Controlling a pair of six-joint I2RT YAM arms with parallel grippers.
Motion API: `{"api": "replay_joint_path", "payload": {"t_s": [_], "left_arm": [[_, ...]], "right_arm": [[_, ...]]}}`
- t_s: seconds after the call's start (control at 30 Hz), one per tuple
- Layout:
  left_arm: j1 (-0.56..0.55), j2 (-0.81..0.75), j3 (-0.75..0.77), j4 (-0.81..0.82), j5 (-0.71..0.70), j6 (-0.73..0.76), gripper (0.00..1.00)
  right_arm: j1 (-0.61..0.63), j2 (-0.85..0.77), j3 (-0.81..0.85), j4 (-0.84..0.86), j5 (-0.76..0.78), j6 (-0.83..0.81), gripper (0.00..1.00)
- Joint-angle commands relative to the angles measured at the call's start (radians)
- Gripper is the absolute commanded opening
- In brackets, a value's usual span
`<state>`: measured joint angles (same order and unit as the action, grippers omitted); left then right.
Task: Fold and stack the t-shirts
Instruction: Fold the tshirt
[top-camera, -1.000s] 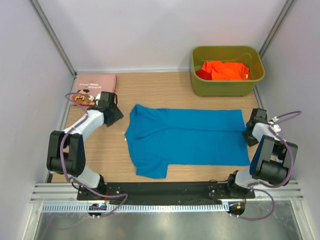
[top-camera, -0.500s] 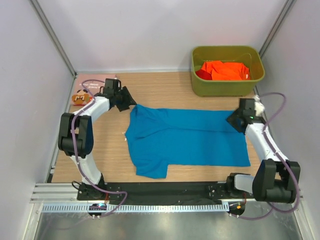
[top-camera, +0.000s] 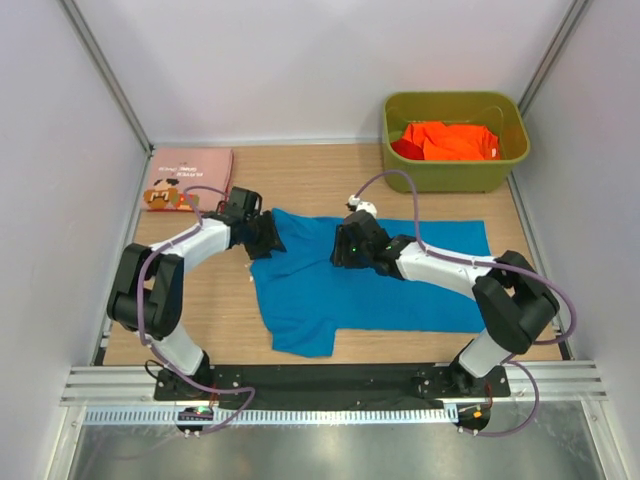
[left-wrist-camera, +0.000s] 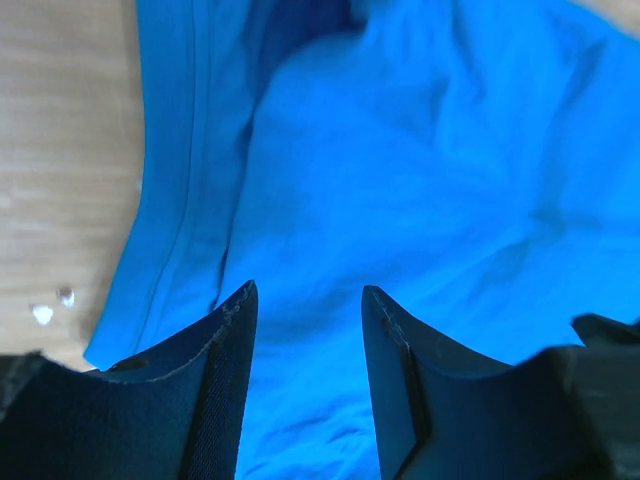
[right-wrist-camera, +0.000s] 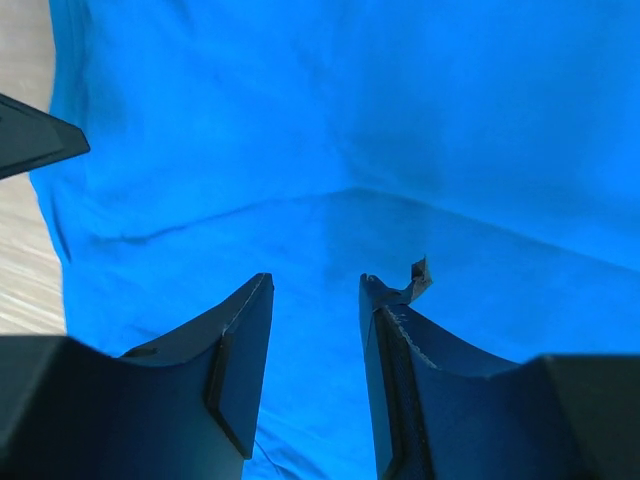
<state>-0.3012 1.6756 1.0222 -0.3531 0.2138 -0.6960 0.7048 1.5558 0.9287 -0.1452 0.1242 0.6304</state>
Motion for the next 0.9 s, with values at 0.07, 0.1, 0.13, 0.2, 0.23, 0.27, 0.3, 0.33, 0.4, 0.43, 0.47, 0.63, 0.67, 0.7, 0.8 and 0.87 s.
{"api": "replay_joint_path", "payload": {"t_s": [0.07, 0.1, 0.13, 0.2, 0.23, 0.27, 0.3, 0.33, 0.4, 0.43, 0.47, 0.63, 0.67, 0.7, 0.8, 0.87], "left_arm": [[-0.053, -0.054, -0.014, -0.056, -0.120, 0.039, 0.49], [-0.056, -0.047, -0.010, -0.061, -0.128, 0.042, 0.50], [-0.061, -0.036, -0.010, -0.066, -0.131, 0.043, 0.50], [-0.067, -0.016, -0.011, -0.064, -0.132, 0.039, 0.50], [-0.070, -0.010, -0.014, -0.066, -0.133, 0.036, 0.50], [-0.075, -0.001, -0.016, -0.064, -0.136, 0.035, 0.49], [-0.078, 0.001, -0.016, -0.064, -0.137, 0.032, 0.48], [-0.079, 0.004, -0.016, -0.063, -0.142, 0.029, 0.48], [-0.084, 0.007, -0.017, -0.070, -0.157, 0.021, 0.44], [-0.082, 0.007, -0.017, -0.072, -0.162, 0.018, 0.43], [-0.084, 0.007, -0.016, -0.078, -0.169, 0.015, 0.38], [-0.087, 0.003, 0.018, -0.106, -0.206, 0.030, 0.30], [-0.087, 0.000, 0.024, -0.121, -0.238, 0.036, 0.30], [-0.087, -0.004, 0.033, -0.129, -0.251, 0.050, 0.30], [-0.087, -0.005, 0.044, -0.150, -0.298, 0.073, 0.32], [-0.087, 0.010, 0.045, -0.139, -0.289, 0.084, 0.32]], "right_arm": [[0.070, 0.046, 0.071, 0.099, 0.040, -0.029, 0.46], [0.071, 0.046, 0.070, 0.102, 0.040, -0.023, 0.46], [0.070, 0.044, 0.065, 0.110, 0.040, -0.021, 0.46], [0.071, 0.036, 0.055, 0.111, 0.046, -0.015, 0.45], [0.073, 0.036, 0.052, 0.113, 0.049, -0.015, 0.45], [0.071, 0.036, 0.047, 0.113, 0.055, -0.017, 0.45], [0.071, 0.036, 0.047, 0.110, 0.061, -0.017, 0.45], [0.071, 0.036, 0.047, 0.102, 0.066, -0.018, 0.45], [0.071, 0.030, 0.047, 0.096, 0.078, -0.015, 0.45], [0.071, 0.027, 0.045, 0.096, 0.080, -0.012, 0.45], [0.071, 0.024, 0.047, 0.096, 0.083, -0.014, 0.45], [0.071, 0.013, 0.050, 0.087, 0.086, -0.015, 0.45], [0.073, 0.010, 0.048, 0.085, 0.086, -0.014, 0.44], [0.070, 0.009, 0.050, 0.082, 0.084, -0.014, 0.44], [0.071, -0.005, 0.038, 0.081, 0.089, -0.011, 0.44], [0.071, -0.013, 0.030, 0.082, 0.095, -0.011, 0.44]]}}
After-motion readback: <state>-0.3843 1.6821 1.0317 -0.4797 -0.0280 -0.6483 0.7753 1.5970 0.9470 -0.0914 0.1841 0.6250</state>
